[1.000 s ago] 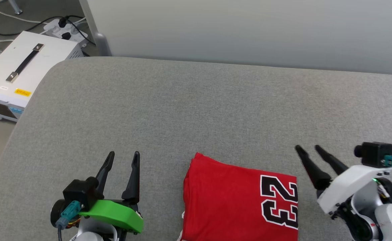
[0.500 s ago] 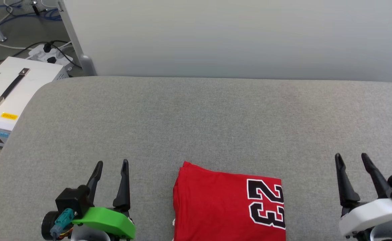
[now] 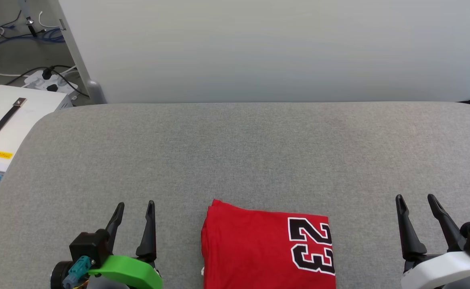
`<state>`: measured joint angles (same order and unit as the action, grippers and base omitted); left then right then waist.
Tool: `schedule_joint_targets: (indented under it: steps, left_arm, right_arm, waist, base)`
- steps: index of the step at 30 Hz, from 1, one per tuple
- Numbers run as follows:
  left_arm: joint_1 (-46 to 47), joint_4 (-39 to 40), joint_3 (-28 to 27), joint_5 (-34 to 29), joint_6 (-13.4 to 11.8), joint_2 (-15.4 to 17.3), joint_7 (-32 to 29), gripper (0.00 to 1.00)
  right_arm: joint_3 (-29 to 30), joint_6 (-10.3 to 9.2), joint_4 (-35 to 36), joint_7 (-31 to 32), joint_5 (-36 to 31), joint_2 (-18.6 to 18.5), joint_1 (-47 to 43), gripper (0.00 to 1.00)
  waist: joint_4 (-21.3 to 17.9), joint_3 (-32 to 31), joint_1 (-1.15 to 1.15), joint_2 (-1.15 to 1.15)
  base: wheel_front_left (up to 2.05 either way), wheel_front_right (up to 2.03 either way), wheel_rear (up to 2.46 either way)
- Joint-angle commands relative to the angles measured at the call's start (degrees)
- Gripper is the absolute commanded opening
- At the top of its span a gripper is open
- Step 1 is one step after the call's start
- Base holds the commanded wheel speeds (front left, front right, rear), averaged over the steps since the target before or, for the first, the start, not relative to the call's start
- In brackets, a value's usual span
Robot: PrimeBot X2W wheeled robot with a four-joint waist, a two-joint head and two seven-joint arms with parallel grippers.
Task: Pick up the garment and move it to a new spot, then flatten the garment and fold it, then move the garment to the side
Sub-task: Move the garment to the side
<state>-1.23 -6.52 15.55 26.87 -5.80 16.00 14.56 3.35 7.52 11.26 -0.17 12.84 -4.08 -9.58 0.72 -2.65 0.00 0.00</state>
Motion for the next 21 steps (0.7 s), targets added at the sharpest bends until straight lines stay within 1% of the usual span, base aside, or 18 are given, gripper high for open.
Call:
schedule_joint_targets:
  steps: [1,4,7,9,12,14,15,18,21]
  left_arm:
    - [-0.4,-0.2,0.1,0.1,0.1,0.2,0.1,1.00]
    - [0.1,-0.4,0.1,0.3,0.3,0.1,0.2,1.00]
    - [0.7,-0.6,0.1,0.4,0.5,-0.1,0.2,1.00]
    - [1.2,-0.7,0.2,0.3,0.8,-0.4,0.2,1.00]
    - [2.0,-0.8,0.2,-0.1,1.0,-1.1,0.3,1.00]
    - [2.6,-0.8,0.3,-0.4,1.2,-1.6,0.4,1.00]
    - [3.3,-0.6,0.4,-0.8,1.5,-2.2,0.4,1.00]
    - [4.5,-0.3,0.6,-1.3,2.1,-3.1,0.4,1.00]
    - [5.9,0.0,0.7,-1.9,2.8,-4.0,0.4,1.00]
  right_arm:
    - [0.1,-0.03,0.4,0.6,-0.1,0.2,-0.7,1.00]
    - [0.4,-0.03,0.1,2.2,0.3,0.3,-0.9,1.00]
    - [1.1,-0.03,-1.0,5.1,3.4,0.1,-1.0,1.00]
    - [2.5,-0.03,-2.8,8.2,6.6,-0.8,-1.0,1.00]
    - [4.5,-0.03,-5.9,14.9,13.3,-2.3,-0.9,1.00]
    - [4.6,-0.03,-7.6,20.1,17.3,-3.9,-0.9,1.00]
    - [4.0,-0.03,-8.9,25.0,22.9,-4.7,-0.5,1.00]
    - [4.2,-0.03,-11.0,30.9,28.9,-5.3,0.4,1.00]
    - [3.0,-0.03,-12.0,34.9,33.6,-5.2,1.9,1.00]
  waist:
    - [0.1,0.1,0.00,0.00]
    - [0.4,0.4,0.00,0.00]
    - [0.8,1.0,0.00,0.00]
    - [1.3,1.5,0.00,0.00]
    - [2.5,2.5,0.00,0.00]
    - [3.4,3.3,0.00,0.00]
    - [4.4,4.4,0.00,0.00]
    - [6.1,5.9,0.00,0.00]
    - [7.9,7.8,0.00,0.00]
  base:
    - [0.00,0.00,0.00]
    - [0.00,0.00,0.00]
    - [0.00,0.00,0.00]
    - [0.00,0.00,0.00]
    - [0.00,0.00,0.00]
    - [0.00,0.00,0.00]
    - [0.00,0.00,0.00]
    - [0.00,0.00,0.00]
    - [0.00,0.00,0.00]
